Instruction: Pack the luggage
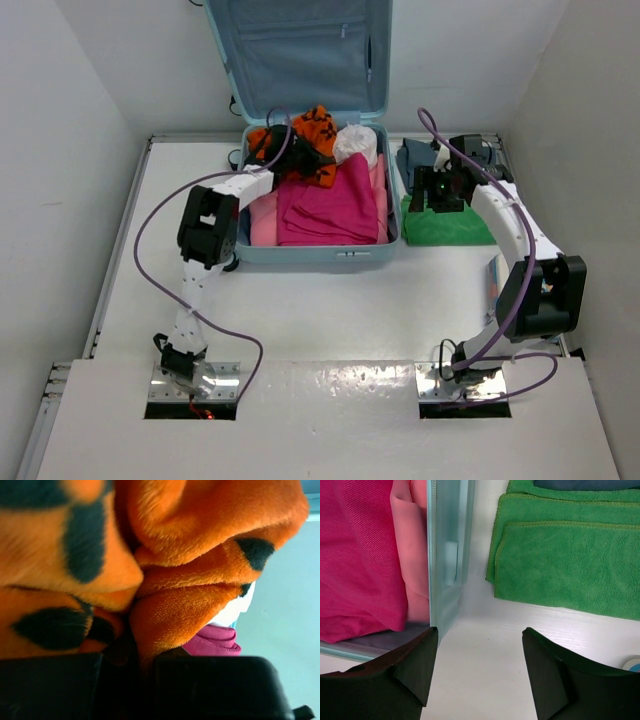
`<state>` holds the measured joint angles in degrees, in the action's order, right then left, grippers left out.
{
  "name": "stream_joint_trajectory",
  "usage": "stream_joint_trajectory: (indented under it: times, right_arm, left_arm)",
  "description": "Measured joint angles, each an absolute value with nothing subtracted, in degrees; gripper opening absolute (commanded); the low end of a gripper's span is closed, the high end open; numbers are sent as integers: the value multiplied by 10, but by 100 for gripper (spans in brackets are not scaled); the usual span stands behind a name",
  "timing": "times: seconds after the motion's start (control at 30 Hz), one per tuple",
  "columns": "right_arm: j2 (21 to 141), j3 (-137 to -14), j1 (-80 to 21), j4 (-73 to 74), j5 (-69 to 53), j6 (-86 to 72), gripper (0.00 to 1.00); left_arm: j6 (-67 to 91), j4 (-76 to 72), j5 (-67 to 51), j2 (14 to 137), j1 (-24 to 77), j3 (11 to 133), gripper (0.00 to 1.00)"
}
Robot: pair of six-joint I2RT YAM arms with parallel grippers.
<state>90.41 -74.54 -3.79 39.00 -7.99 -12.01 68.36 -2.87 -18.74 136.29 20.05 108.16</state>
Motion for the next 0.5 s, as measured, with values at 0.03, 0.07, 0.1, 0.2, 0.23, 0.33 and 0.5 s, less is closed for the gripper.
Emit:
stream_joint_trajectory:
  times: [0.03, 0.07, 0.1, 0.2, 0.23, 0.33, 0.5]
  right_arm:
    - [904, -745, -38, 390, -80, -120, 68]
    - [904, -745, -38, 390, -80, -120, 69]
    - [904, -745, -38, 390, -81, -120, 69]
    - [904, -745, -38, 390, -83, -120, 69]
    - [904, -745, -38, 390, -85, -120, 69]
    - [904, -745, -39, 389, -89, -121, 69]
    - [907, -755, -44, 386, -92, -121, 69]
  left_arm:
    - [687, -31, -188, 1358, 200, 1074, 21]
    - [689, -31, -189, 1354, 199, 1068, 35]
    - [686, -27, -189, 1351, 199, 1066, 48]
    - [642, -8, -198, 1331, 199, 1067, 78]
    - [620, 5, -200, 1319, 200, 1067, 82]
    - [549, 57, -200, 1278, 205, 1066, 89]
    - [405, 125, -209, 1210, 201, 1063, 84]
